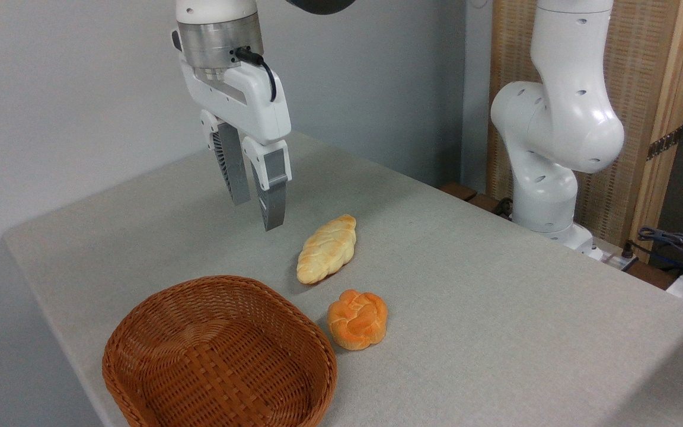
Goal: Put bread into the basket
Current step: 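Move the gripper over the round orange bun and lower it, then close the gripper on the round orange bun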
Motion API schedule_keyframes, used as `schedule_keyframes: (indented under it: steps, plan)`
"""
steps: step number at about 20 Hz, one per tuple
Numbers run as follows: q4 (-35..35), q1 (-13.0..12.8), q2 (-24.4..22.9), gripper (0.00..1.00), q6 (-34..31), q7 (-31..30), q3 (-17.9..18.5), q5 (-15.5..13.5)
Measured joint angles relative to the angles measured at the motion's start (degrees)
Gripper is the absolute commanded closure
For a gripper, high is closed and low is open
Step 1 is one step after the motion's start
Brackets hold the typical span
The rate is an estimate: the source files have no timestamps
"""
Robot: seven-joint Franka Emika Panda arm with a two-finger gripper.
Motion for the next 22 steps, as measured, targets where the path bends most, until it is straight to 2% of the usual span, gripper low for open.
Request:
schedule_keyframes:
  steps: [6, 11, 17, 22]
  plan:
    - [-2.1, 0.1, 0.3, 0.00, 0.0, 0.4, 0.3, 0.0]
    - [-6.2, 0.2, 0.4, 0.00, 0.0, 3.2, 0.6, 0.1]
    - [-10.1, 0.6, 0.4, 0.00, 0.0, 11.8, 7.1, 0.1]
    - [-13.5, 0.8, 0.4, 0.00, 0.5, 15.5, 10.4, 3.2]
